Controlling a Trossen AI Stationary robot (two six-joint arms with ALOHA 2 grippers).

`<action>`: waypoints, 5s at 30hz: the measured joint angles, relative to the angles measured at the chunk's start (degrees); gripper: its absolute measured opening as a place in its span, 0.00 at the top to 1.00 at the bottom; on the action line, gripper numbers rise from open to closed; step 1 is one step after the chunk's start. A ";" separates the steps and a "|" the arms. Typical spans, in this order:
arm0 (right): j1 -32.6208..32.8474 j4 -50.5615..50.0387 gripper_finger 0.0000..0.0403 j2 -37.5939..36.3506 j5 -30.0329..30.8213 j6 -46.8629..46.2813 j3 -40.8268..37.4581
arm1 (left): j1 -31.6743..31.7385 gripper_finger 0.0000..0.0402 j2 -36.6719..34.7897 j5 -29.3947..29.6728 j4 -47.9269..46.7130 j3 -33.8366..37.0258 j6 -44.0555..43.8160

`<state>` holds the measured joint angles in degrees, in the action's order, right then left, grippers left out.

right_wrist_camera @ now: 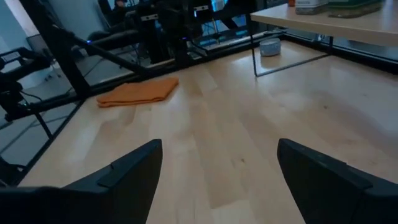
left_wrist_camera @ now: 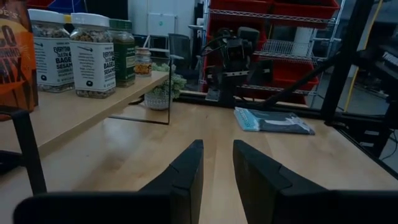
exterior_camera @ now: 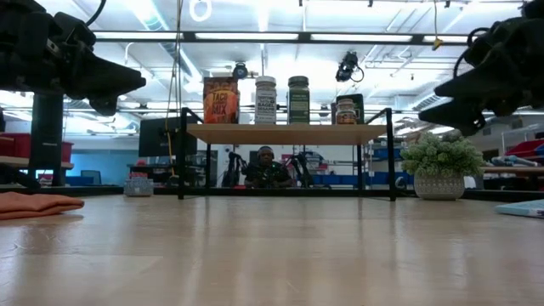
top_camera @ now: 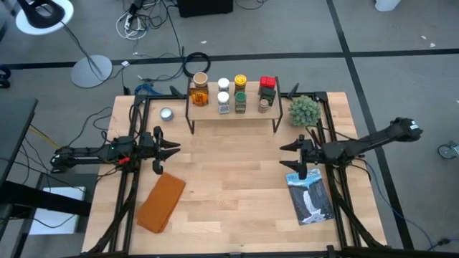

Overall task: Shelf spices
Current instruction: Return to Home Position

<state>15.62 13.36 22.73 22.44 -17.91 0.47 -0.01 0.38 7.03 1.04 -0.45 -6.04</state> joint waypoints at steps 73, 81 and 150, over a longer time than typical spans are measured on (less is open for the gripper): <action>-2.05 -25.44 0.21 -14.39 -3.02 5.00 6.16 | 0.02 0.77 0.04 4.34 4.90 0.04 0.00; -2.05 -25.44 0.21 -14.39 -3.02 5.00 6.19 | 0.02 0.77 0.04 4.33 4.92 0.04 0.00; -2.03 -25.42 0.21 -14.39 -3.01 4.99 6.21 | 0.01 0.77 0.04 4.33 4.91 0.04 -0.02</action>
<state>13.58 -12.06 8.34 19.43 -12.92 6.68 -0.01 0.43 11.35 5.95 -0.40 -6.07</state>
